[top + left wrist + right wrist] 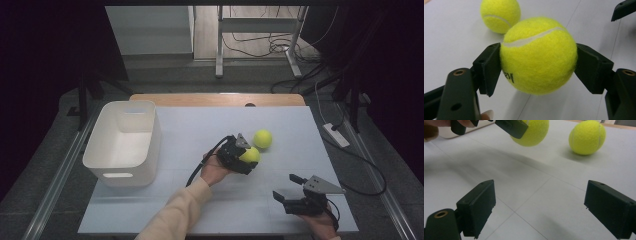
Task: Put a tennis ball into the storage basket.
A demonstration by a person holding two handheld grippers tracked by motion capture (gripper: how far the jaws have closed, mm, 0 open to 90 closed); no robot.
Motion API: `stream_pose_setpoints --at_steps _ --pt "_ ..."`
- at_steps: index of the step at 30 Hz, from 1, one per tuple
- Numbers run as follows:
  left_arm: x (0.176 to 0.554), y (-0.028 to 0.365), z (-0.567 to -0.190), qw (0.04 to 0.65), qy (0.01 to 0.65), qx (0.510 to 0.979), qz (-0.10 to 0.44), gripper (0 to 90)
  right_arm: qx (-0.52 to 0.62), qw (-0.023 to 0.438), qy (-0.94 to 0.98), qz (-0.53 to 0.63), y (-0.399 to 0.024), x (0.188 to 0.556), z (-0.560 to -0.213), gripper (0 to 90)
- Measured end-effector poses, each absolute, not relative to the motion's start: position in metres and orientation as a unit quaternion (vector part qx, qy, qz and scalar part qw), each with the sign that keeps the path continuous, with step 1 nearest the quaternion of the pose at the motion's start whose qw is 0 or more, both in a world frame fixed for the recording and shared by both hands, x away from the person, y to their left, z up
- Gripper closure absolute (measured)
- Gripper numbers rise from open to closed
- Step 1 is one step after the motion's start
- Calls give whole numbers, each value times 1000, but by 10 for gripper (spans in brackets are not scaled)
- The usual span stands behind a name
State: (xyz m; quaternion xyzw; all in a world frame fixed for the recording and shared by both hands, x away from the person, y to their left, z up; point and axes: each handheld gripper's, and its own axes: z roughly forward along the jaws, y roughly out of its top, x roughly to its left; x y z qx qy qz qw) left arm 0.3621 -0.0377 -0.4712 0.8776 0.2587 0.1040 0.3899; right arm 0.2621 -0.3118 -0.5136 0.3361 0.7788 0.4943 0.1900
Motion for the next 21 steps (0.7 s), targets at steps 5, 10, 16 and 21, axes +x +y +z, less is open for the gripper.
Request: stream_pose_setpoints --at_steps 5,10,16,21 --pt "362 -31 -467 398 266 871 107 272 332 192 778 498 -309 262 -511 98" --pt "361 -25 -463 399 268 870 113 272 332 190 776 501 -307 261 -509 98" --pt "358 -20 -459 409 267 865 117 272 332 191 776 501 -306 261 -509 98" --pt "356 -16 -456 414 268 862 117 272 334 194 775 500 -307 261 -508 99"
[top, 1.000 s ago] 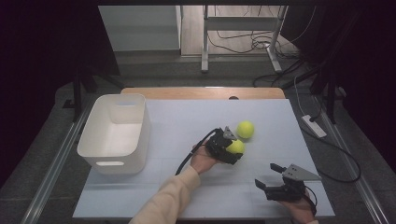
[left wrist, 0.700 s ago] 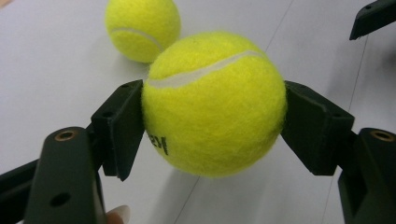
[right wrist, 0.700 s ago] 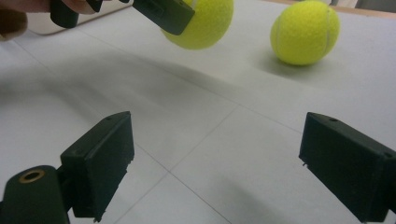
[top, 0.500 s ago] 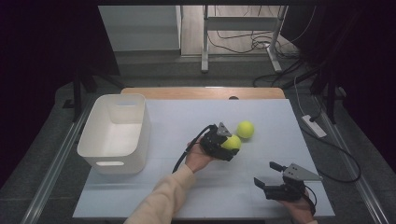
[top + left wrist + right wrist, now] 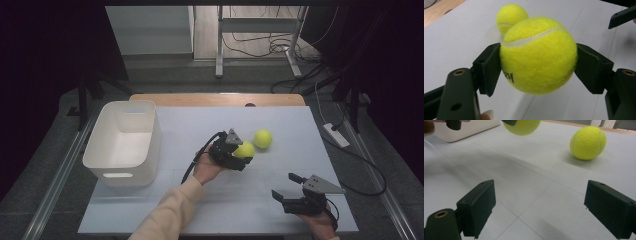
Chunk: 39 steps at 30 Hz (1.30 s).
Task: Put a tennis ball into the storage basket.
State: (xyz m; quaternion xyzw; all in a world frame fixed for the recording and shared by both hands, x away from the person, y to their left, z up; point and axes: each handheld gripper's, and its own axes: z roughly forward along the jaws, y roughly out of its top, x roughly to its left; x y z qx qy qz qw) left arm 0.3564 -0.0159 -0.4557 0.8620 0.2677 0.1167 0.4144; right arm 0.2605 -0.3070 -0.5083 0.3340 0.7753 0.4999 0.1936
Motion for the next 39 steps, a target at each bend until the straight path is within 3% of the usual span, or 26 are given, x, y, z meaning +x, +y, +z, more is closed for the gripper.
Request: stream_pose_setpoints --at_steps 39 --pt "342 30 -436 466 286 822 159 271 336 193 779 493 -308 261 -511 101"
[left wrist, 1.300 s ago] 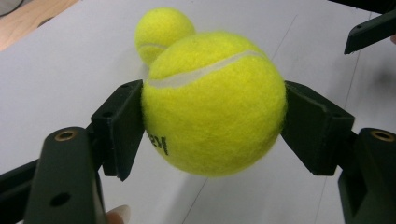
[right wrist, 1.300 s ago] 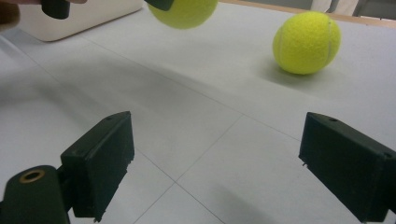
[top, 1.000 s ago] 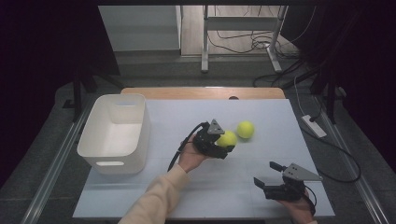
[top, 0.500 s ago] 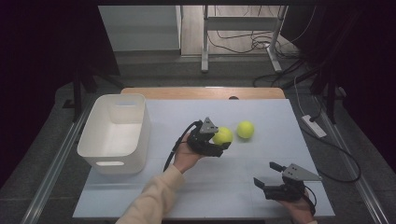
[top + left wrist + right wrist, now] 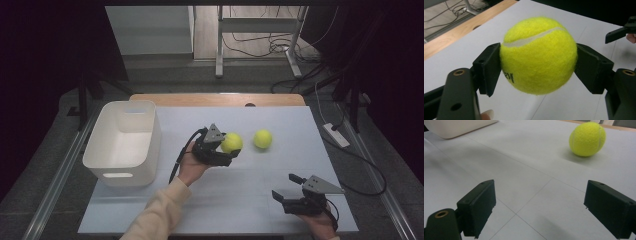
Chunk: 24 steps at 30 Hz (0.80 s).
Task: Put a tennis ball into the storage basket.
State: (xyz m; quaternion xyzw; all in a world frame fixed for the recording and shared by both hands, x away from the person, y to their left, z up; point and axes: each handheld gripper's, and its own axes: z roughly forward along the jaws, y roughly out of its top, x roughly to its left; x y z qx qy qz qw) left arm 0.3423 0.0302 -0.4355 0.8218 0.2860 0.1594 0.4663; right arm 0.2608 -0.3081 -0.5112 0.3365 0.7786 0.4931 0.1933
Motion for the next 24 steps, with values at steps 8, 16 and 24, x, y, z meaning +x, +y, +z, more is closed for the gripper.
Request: stream_pose_setpoints --at_steps 8,16,24 --pt "338 39 -429 476 286 814 167 271 337 193 779 492 -308 261 -512 101" --pt "335 45 -422 483 284 810 174 271 338 194 779 491 -308 261 -512 102" --pt "333 53 -415 488 285 804 183 271 338 194 780 491 -308 262 -512 102"
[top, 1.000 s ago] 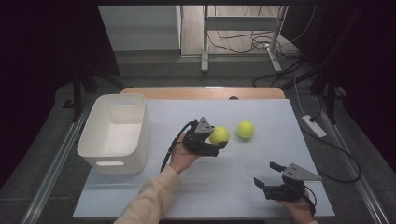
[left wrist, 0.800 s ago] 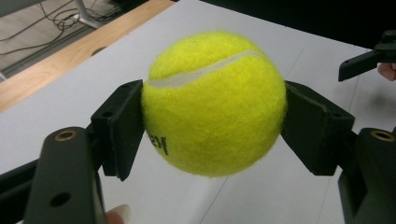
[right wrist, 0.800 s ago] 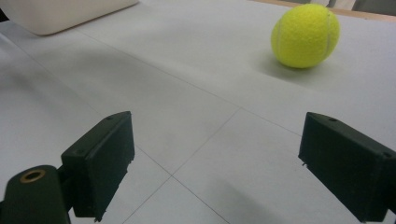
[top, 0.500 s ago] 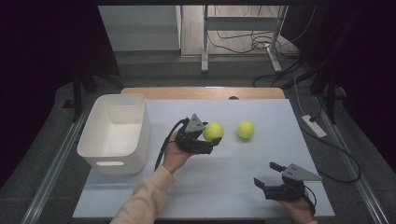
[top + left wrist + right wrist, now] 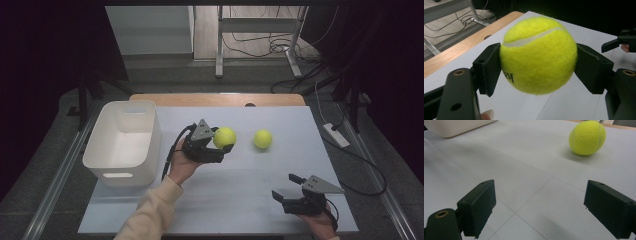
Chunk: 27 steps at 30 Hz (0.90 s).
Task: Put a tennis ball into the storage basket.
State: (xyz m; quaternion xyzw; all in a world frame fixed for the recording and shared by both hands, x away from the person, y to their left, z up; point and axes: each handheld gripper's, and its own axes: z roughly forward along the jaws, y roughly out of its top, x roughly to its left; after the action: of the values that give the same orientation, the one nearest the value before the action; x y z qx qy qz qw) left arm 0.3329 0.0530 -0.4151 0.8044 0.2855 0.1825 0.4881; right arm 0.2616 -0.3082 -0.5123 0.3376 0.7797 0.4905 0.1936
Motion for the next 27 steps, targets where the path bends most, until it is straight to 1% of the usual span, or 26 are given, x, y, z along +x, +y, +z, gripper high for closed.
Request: stream_pose_setpoints --at_steps 27 --pt "330 82 -402 501 302 785 204 271 339 194 779 490 -308 262 -513 103"
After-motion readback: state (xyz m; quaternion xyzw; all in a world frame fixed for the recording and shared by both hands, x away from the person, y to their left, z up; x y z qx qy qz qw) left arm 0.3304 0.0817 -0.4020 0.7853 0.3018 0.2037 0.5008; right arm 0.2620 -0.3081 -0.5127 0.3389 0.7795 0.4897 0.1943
